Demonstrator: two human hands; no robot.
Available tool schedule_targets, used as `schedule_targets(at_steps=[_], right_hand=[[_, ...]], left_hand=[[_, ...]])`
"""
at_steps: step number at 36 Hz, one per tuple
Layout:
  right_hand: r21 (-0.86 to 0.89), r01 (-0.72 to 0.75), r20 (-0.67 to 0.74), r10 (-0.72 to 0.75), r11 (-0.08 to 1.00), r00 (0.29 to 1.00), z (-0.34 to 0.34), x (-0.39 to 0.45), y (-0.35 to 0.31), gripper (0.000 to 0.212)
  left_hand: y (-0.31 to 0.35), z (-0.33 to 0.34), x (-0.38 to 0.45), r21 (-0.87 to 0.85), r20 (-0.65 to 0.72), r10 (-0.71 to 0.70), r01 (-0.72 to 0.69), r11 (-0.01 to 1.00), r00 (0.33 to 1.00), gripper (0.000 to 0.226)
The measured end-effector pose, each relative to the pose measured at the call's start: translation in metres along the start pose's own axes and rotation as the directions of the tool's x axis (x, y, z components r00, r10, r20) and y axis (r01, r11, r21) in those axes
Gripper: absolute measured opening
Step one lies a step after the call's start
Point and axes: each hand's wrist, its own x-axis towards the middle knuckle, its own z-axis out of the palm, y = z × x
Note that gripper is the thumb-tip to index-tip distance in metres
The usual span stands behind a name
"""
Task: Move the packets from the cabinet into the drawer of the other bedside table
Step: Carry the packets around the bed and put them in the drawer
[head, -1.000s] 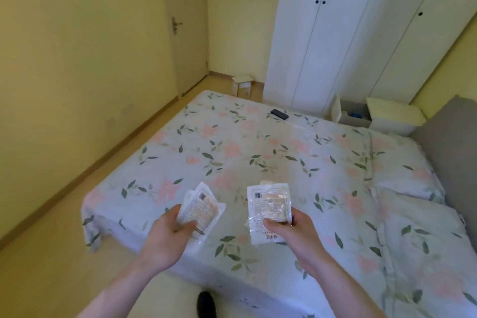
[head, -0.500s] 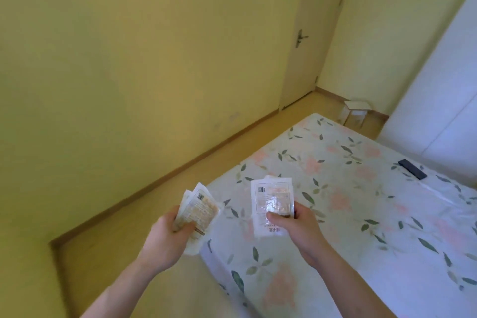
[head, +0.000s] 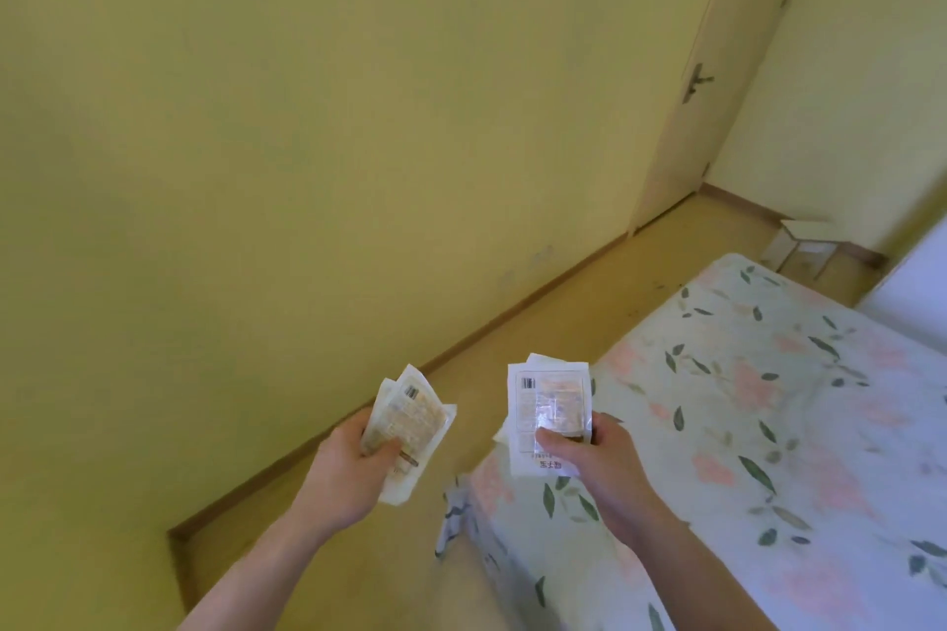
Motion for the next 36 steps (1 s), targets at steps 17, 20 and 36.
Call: schedule_targets(at_steps=[17,20,36], right_hand=[[0.211,-0.083,-0.308,0.147,0.974,0.94,0.002,0.221,-0.035,0.032],[0.229,-0.08,-0.315,0.152,0.97,0.937,-0.003,0.262,-0.052,0.033],[0.298,0.015,-0.559,0.161,0.954,0.813,-0.076,0.418,-0.112,0.032]], left_hand=[[0.09,-0.011,0.287,0.042,0.231,0.069,-0.08,0.996,0.971,0.018],[0.116,-0.008,0.333,0.051,0.263,0.081,-0.098,0.994,0.961,0.018],[0.251,0.054,0.572,0.088,0.499,0.201,-0.28,0.956,0.843,0.02]])
